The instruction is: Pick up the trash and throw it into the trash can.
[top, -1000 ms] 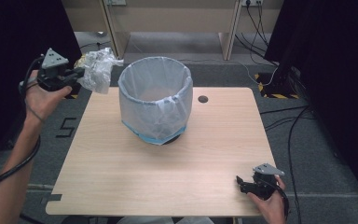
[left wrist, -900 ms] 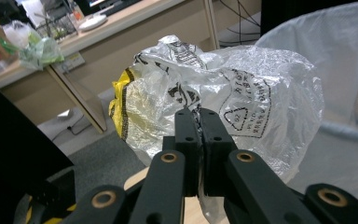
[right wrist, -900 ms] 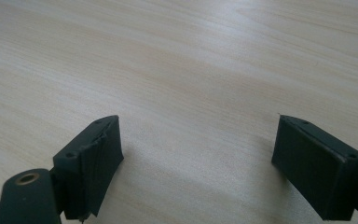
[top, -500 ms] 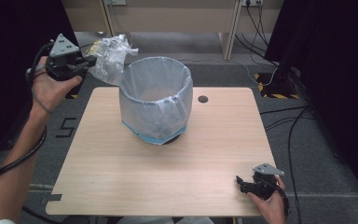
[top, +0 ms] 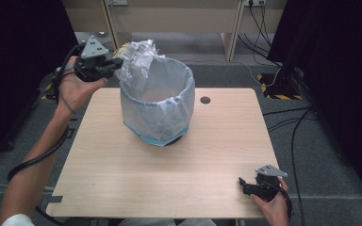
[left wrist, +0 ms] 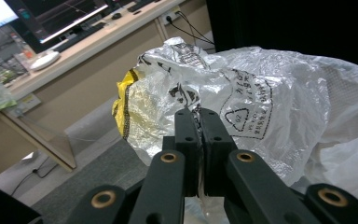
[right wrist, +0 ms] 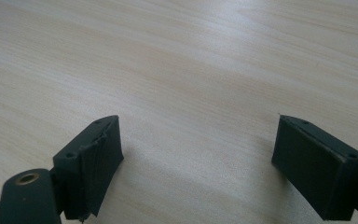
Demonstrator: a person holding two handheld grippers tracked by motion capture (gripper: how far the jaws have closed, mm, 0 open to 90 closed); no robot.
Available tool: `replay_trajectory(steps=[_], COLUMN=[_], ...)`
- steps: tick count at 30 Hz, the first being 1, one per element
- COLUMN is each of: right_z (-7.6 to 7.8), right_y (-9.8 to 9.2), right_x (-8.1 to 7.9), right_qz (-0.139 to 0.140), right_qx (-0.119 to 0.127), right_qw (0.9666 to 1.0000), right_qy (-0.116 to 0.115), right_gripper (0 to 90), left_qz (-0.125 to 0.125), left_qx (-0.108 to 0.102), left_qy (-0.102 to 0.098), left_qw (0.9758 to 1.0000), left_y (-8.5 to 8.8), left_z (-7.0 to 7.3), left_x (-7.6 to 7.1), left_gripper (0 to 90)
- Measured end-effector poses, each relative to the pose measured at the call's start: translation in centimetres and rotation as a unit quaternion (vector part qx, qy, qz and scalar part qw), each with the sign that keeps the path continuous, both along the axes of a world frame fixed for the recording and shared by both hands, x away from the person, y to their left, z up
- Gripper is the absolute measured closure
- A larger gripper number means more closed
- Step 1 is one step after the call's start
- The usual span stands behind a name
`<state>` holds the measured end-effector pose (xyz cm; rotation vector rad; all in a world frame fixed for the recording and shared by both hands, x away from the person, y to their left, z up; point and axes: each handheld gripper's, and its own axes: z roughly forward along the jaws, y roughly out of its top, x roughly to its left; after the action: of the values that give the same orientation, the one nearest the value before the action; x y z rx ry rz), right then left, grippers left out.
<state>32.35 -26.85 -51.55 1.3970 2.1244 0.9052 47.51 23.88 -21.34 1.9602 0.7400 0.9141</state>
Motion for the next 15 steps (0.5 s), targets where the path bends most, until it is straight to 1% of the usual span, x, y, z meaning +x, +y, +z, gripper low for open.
replay_trajectory(steps=[1,2,4,9,14,15], right_z=[0.0,0.0,0.0,0.0,0.0,0.0], right_y=[0.0,0.0,0.0,0.0,0.0,0.0], right_x=[0.0,0.0,0.0,0.0,0.0,0.0], right_qz=[0.000,0.000,0.000,0.000,0.001,0.001], right_qx=[0.000,0.000,0.000,0.000,0.000,0.000], right_qw=[1.0000,1.0000,1.0000,1.0000,1.0000,1.0000], right_qy=[0.000,0.000,0.000,0.000,0.000,0.000], right_gripper=[15.7,15.7,15.7,15.7,15.7,15.7], left_qz=[-0.001,-0.007,-0.009,-0.016,-0.028,-0.034], left_qx=[0.001,0.003,0.006,0.014,0.015,0.014], left_qy=[0.002,0.010,0.012,0.030,0.051,0.061], left_qw=[1.0000,0.9999,0.9999,0.9993,0.9982,0.9974], left_y=[-0.3,-1.0,-1.2,-2.3,-3.0,-3.2], left_z=[-0.2,-0.8,-1.0,-2.5,-3.4,-3.7], left_x=[0.1,0.4,0.5,1.1,1.4,1.5], left_gripper=[87.1,87.1,87.1,86.9,86.2,85.0])
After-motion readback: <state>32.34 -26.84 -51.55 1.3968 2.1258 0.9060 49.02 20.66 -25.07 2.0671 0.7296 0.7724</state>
